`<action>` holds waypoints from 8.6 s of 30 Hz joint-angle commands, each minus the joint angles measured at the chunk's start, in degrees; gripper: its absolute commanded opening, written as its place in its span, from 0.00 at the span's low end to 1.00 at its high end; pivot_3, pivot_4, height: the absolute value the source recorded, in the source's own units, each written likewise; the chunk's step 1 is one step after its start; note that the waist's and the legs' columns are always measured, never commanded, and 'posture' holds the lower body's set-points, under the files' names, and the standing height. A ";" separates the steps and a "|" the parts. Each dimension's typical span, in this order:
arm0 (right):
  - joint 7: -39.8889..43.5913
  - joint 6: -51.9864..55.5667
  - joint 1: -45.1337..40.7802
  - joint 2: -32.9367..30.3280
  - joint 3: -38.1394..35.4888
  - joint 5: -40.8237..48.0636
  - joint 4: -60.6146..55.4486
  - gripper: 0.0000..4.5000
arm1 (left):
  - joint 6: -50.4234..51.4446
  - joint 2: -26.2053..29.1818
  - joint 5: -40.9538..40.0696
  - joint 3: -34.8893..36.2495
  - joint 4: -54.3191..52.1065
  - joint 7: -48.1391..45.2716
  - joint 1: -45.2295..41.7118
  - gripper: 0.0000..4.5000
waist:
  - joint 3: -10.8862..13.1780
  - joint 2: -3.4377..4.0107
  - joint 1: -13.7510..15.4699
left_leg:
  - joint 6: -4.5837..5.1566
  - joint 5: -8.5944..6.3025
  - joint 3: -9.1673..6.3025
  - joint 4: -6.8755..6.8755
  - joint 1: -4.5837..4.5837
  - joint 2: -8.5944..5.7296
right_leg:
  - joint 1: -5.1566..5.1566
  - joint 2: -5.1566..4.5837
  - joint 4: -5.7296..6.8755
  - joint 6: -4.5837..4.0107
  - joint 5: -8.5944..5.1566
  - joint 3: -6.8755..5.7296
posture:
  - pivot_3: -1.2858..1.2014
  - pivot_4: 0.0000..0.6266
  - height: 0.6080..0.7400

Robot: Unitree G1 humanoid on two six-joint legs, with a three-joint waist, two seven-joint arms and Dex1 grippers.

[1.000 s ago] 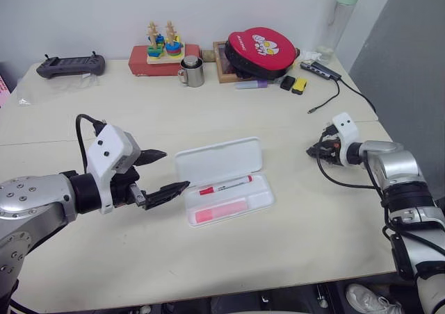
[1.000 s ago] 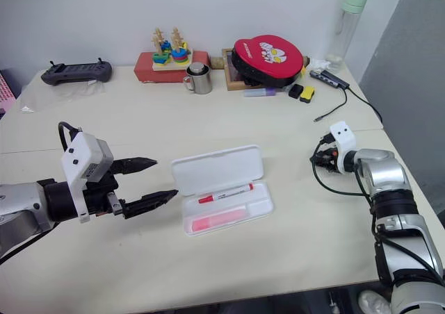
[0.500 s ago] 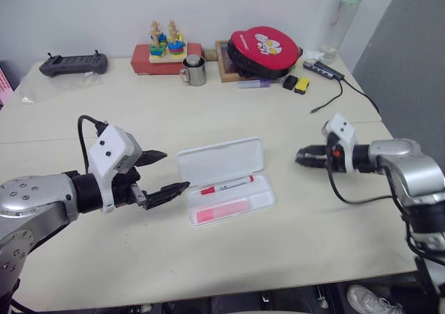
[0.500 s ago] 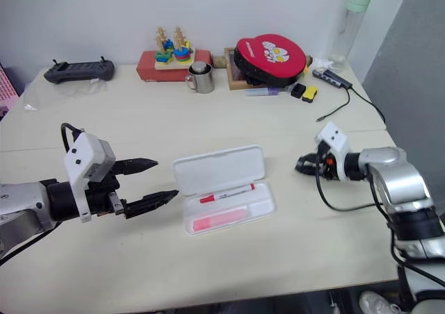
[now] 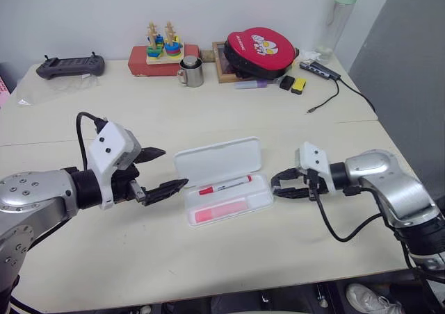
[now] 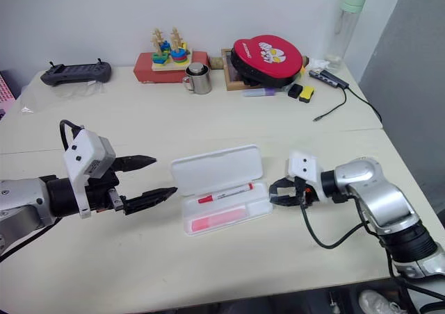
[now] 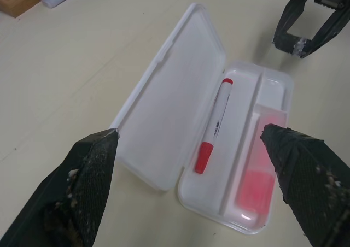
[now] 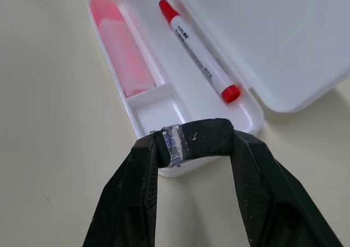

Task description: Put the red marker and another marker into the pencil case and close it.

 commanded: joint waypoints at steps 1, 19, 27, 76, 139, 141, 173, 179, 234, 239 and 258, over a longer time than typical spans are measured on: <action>-0.78 -3.18 -0.65 1.04 0.74 -1.72 0.86 0.35 | -1.59 0.96 0.91 -0.02 0.21 -0.60 -0.90 1.00 | 0.00 0.00 0.01 | 0.00 0.00 0.00 0.00 -0.01 0.00 | 0.00 0.00 -0.01 0.00 0.00 0.00 | 0.52 0.24 1.00; -0.40 -3.13 -0.77 3.83 3.99 -2.65 0.12 0.35 | -2.53 1.69 2.60 -0.51 1.58 -2.38 -1.08 1.00 | 0.00 0.00 0.02 | 0.00 0.00 -0.01 0.01 0.00 0.00 | 0.00 0.00 0.00 0.00 0.00 0.00 | 0.52 0.24 1.00; -1.82 -3.16 -1.57 5.27 3.90 -3.64 0.88 0.82 | -2.73 1.52 2.99 -0.66 1.77 -2.54 -1.07 1.00 | 0.00 0.00 0.01 | 0.00 0.00 -0.01 0.02 0.00 0.00 | 0.00 0.00 0.01 -0.01 0.00 0.00 | 0.52 0.24 1.00; 3.93 -1.36 -4.90 4.50 5.53 -0.43 -0.89 0.00 | -4.25 1.21 4.89 -1.35 3.44 -2.60 -0.78 1.00 | 0.00 0.00 0.02 | 0.00 0.00 -0.03 0.00 0.00 0.00 | 0.00 0.00 0.00 -0.01 0.00 -0.02 | 0.52 0.24 1.00; 1.33 4.35 -9.33 4.57 -1.58 5.25 -1.27 0.00 | -7.07 1.32 8.17 -1.36 12.73 -4.47 -5.39 1.00 | 0.00 0.00 -0.12 | 0.00 0.00 -0.06 0.01 0.06 0.01 | 0.04 0.00 0.04 -0.02 0.03 -0.06 | 0.52 0.24 1.00; 0.45 4.37 -9.76 4.84 -2.23 5.45 -1.05 0.00 | -9.41 1.85 10.37 -3.84 16.90 -6.09 -7.48 1.00 | 0.00 0.00 -0.05 | 0.00 0.00 -0.03 0.01 0.03 0.00 | 0.04 0.00 0.01 -0.02 0.03 -0.03 | 0.52 0.24 1.00; -1.49 4.44 -9.70 2.57 -4.41 7.04 -2.86 0.00 | -30.60 -14.43 33.11 -27.37 57.64 -19.10 -34.69 0.21 | -0.01 -0.01 -0.06 | 0.00 0.02 -0.20 0.12 -0.81 -0.02 | -0.73 0.01 0.20 -0.24 0.23 -0.19 | 0.52 0.24 1.00; -1.47 4.93 -9.77 2.43 -4.34 7.25 -3.38 0.00 | -29.93 -16.24 34.99 -30.02 61.27 -22.31 -38.53 0.11 | -0.01 -0.01 -0.09 | 0.00 0.02 -0.19 0.15 -0.82 -0.04 | -0.72 0.01 0.20 -0.22 0.24 -0.18 | 0.52 0.24 1.00; 4.47 3.34 -5.75 -6.60 -1.40 4.35 -6.81 0.00 | -22.72 -15.93 35.05 -45.77 31.67 -34.46 -25.94 0.11 | -0.01 -0.01 -0.14 | 0.02 0.02 -0.18 1.04 -0.76 -0.08 | -0.65 0.04 0.96 0.04 0.09 -0.05 | 0.52 0.24 1.00; 4.17 3.42 -5.89 -5.96 -1.21 3.86 -6.63 0.00 | -27.54 -14.72 40.81 -49.02 33.48 -33.28 -25.44 0.11 | -0.04 0.02 -0.13 | 0.03 0.02 -0.19 1.04 -0.74 -0.08 | -0.64 0.04 0.96 0.05 0.09 -0.05 | 0.52 0.24 1.00; 0.60 5.41 -5.71 -3.38 -5.35 6.21 -4.73 0.00 | -13.00 -13.36 21.38 -21.08 19.60 -24.96 -16.67 0.11 | -0.05 0.06 -0.34 | 0.04 0.01 -0.21 0.90 -0.03 -0.01 | 0.01 0.08 0.91 0.03 0.02 -0.05 | 0.52 0.24 1.00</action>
